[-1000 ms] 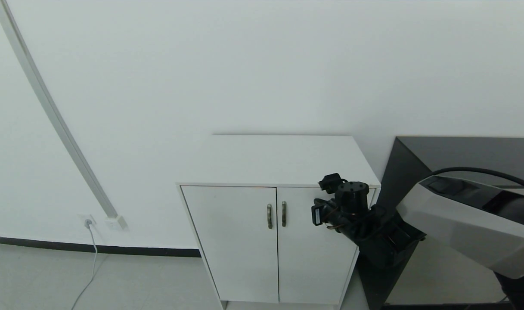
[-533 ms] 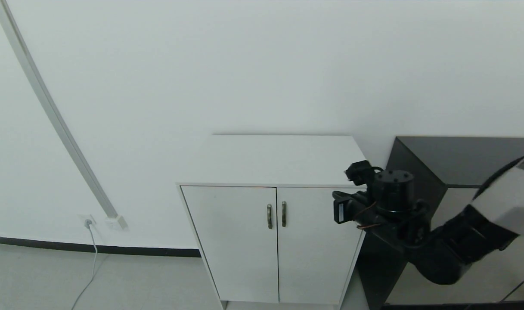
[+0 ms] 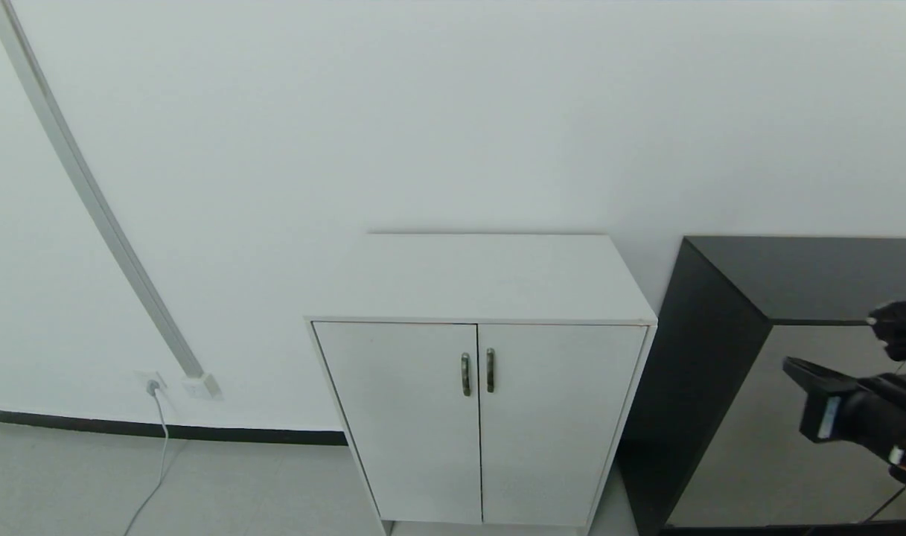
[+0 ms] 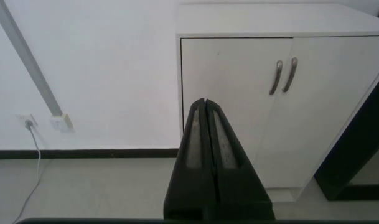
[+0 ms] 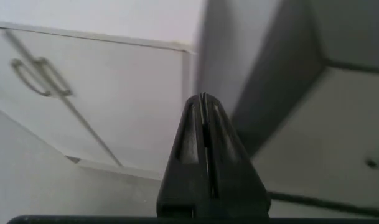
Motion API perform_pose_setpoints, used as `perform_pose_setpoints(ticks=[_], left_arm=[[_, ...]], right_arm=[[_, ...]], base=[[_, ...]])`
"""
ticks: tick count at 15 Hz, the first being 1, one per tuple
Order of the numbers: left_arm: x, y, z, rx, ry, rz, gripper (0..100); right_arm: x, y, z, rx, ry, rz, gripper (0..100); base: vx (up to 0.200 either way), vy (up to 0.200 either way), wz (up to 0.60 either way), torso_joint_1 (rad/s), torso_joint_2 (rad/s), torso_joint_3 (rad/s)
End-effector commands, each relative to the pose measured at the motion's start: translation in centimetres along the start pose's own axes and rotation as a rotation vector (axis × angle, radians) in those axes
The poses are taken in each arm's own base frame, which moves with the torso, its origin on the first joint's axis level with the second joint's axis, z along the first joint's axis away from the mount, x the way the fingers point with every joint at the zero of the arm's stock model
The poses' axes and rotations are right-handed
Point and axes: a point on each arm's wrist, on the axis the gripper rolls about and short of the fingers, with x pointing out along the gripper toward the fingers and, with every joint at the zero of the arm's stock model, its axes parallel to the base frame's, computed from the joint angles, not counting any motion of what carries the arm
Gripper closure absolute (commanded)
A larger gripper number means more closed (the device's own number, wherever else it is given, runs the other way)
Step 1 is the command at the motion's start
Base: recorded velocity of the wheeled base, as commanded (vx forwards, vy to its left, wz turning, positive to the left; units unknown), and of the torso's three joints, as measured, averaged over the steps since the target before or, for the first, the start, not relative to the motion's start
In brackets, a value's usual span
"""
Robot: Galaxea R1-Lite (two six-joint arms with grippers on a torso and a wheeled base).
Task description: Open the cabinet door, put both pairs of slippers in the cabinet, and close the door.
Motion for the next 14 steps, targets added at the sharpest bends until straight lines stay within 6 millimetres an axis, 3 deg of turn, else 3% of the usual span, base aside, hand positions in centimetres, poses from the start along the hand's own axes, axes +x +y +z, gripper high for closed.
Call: perform_pose_setpoints(ticks=[1,3,5,7,14], left_arm=[[0.0,0.0,0.0,-0.001,0.001,0.000,100],[0.0,0.0,0.0,-0.001,0.001,0.000,100],[0.0,0.0,0.0,-0.002,0.001,0.000,100],[0.0,0.0,0.0,-0.004,0.000,0.000,100],[0.0,0.0,0.0,-0.004,0.000,0.000,100]], right_arm=[[-7.0,-2.3,-2.1,0.020,-0.034,-0.101,100],[-9.3,-2.3,-3.3,0.015,0.006,-0.091,100],[-12.8,-2.3,-6.0,0.007,0.109,-0.008,100],[-14.5,-2.3,-7.4,0.008,0.172,0.043,100],[-14.8,-2.2,-9.7,0.004,0.246,0.061,100]], base=[[0.000,0.000,0.00,0.000,0.00,0.000],[0.000,0.000,0.00,0.000,0.00,0.000],[0.000,0.000,0.00,0.000,0.00,0.000],[0.000,0.000,0.00,0.000,0.00,0.000],[0.000,0.000,0.00,0.000,0.00,0.000]])
